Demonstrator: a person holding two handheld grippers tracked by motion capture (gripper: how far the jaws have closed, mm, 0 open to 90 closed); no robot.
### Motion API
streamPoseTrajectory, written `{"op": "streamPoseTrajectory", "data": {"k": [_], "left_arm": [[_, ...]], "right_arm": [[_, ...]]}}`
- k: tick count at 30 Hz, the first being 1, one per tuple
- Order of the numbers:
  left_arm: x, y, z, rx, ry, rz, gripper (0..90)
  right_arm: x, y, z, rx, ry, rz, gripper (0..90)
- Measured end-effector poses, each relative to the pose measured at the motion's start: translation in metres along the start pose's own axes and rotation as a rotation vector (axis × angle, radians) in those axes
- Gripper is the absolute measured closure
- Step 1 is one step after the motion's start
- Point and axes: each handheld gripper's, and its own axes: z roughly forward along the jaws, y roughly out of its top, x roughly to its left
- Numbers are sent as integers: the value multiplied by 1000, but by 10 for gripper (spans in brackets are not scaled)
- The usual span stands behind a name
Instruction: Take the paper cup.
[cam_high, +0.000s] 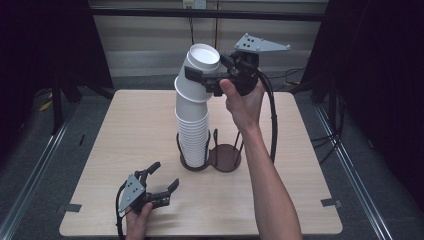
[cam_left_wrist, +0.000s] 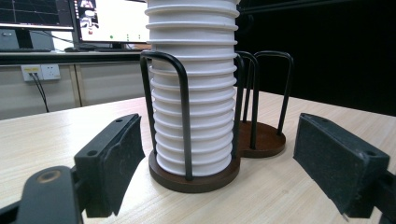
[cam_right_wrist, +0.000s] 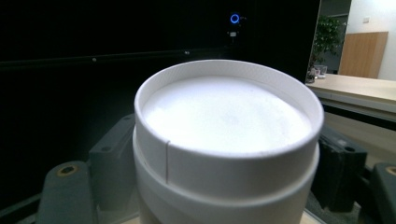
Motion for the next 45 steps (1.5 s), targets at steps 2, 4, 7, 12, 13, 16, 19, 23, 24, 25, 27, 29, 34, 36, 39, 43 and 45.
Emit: {"op": "streamPoseTrajectory", "data": {"k": [2, 4, 7, 12, 13, 16, 19, 23, 24, 25, 27, 29, 34, 36, 39, 43, 45], "left_arm": [[0, 0, 0, -1, 0, -2, 157], [0, 0, 0, -1, 0, -2, 157], [0, 0, 0, -1, -3, 7, 157], [0, 0, 0, 0, -4, 7, 157], [0, 0, 0, 0, -4, 7, 157], [0, 0, 0, -1, -3, 7, 157], [0, 0, 0, 0, -2, 7, 157], [1, 0, 0, 1, -4, 7, 157], [1, 0, 0, 1, -4, 7, 157], [0, 0, 0, 0, -3, 7, 157], [1, 0, 0, 2, -3, 8, 157], [1, 0, 0, 1, -4, 7, 157], [1, 1, 1, 9, -3, 9, 156], [1, 1, 2, 23, 7, 0, 156], [1, 1, 3, 27, -21, -9, 155], [1, 2, 5, 37, -36, -7, 155], [1, 4, 5, 45, -32, -2, 156]], "right_arm": [[1, 3, -3, -9, 2, -2, 221], [3, 5, -7, -11, 1, -6, 221], [3, 6, -10, -11, -1, -8, 221], [4, 7, -21, -12, -15, -12, 222], [4, 7, -21, -12, -15, -12, 222], [3, 7, -31, -14, -29, -8, 222], [4, 6, -38, -6, -39, -12, 223], [3, 5, -48, 2, -44, -9, 223], [3, 5, -48, 2, -44, -9, 223], [3, 5, -50, 2, -47, -8, 223], [4, 5, -58, -2, -50, -6, 223], [4, 5, -60, 1, -51, -10, 223], [7, -1, -73, 23, -65, -20, 223], [7, -6, -76, 29, -62, -14, 223], [8, -12, -79, 45, -63, -16, 224], [9, -19, -81, 53, -56, -12, 224], [9, -25, -82, 61, -53, -7, 224]]}}
